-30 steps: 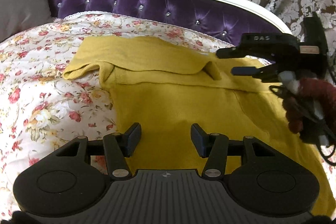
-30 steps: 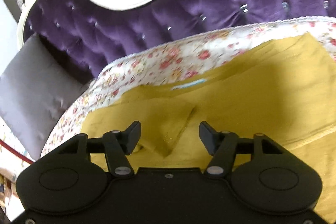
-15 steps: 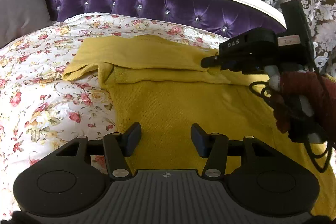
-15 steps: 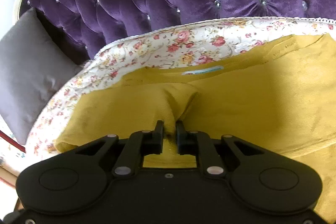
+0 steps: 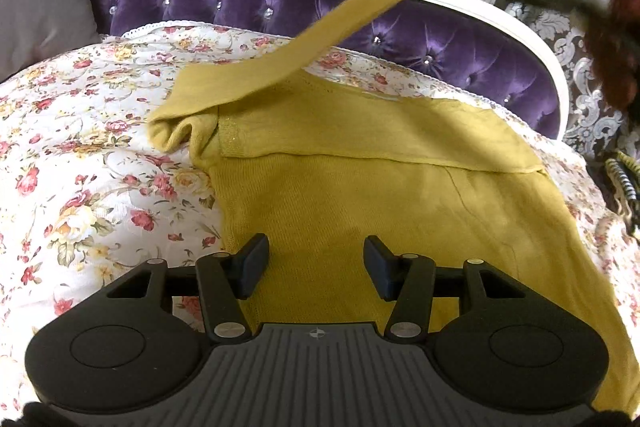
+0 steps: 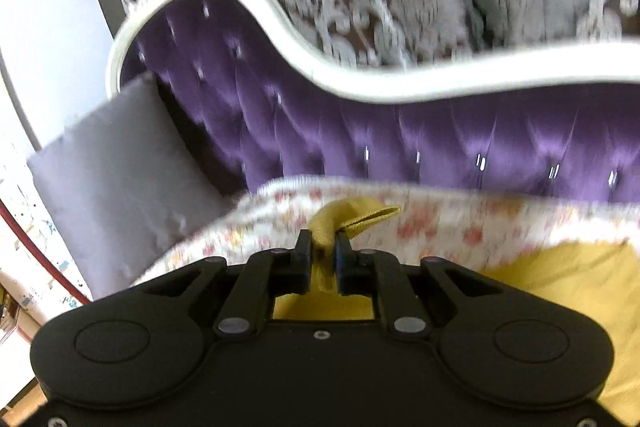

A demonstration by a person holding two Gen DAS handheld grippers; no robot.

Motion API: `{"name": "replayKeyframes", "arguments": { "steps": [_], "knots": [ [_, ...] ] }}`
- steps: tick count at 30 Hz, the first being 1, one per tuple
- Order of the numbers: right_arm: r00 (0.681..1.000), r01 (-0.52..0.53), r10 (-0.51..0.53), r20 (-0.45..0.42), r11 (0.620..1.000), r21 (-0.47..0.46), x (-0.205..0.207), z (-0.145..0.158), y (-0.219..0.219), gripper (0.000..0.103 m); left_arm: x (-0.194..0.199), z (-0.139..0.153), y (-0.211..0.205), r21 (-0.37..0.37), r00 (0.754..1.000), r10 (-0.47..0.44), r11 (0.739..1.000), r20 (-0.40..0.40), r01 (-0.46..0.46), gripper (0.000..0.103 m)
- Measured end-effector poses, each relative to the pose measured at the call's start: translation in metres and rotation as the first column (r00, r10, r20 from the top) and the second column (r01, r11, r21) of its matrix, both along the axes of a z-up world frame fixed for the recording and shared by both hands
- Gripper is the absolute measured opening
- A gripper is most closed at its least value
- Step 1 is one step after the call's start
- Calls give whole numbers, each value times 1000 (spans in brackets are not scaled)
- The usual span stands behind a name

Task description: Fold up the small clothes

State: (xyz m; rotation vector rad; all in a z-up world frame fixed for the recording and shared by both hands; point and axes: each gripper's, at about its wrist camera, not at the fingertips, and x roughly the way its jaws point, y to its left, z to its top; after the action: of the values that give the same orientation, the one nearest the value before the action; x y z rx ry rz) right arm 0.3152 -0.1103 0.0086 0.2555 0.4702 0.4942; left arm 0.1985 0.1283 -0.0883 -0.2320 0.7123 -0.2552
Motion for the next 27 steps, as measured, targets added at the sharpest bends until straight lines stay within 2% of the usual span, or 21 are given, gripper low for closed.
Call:
{"name": "replayKeyframes", "arguments": {
  "steps": [5,10,18,24,26,27],
  "knots": [
    [995,72,-71,63,997,-18,-5,25,-36,19,0,0,-2,8,1000,1,1000,0,-1,51],
    [986,165,-162,50,984,-62,0,22,-74,19,1,0,-2,9,1000,1,1000,-1,-1,51],
    [967,228,-240,-85,966,-122,22,-38,-114,18,2,-1,-3,18,1000,-2,1000,-2,2,51],
    [931,282,-312,-191,944,-170,27,-92,-132,19,3,-1,-3,20,1000,-5,1000,-2,5,51],
    [920,304,-337,-202,936,-176,24,-101,-136,27,3,-1,-3,22,1000,-6,1000,-2,6,51],
    [917,314,-345,-201,934,-170,21,-103,-141,27,3,-1,-2,22,1000,-8,1000,-1,8,51]
  ]
}}
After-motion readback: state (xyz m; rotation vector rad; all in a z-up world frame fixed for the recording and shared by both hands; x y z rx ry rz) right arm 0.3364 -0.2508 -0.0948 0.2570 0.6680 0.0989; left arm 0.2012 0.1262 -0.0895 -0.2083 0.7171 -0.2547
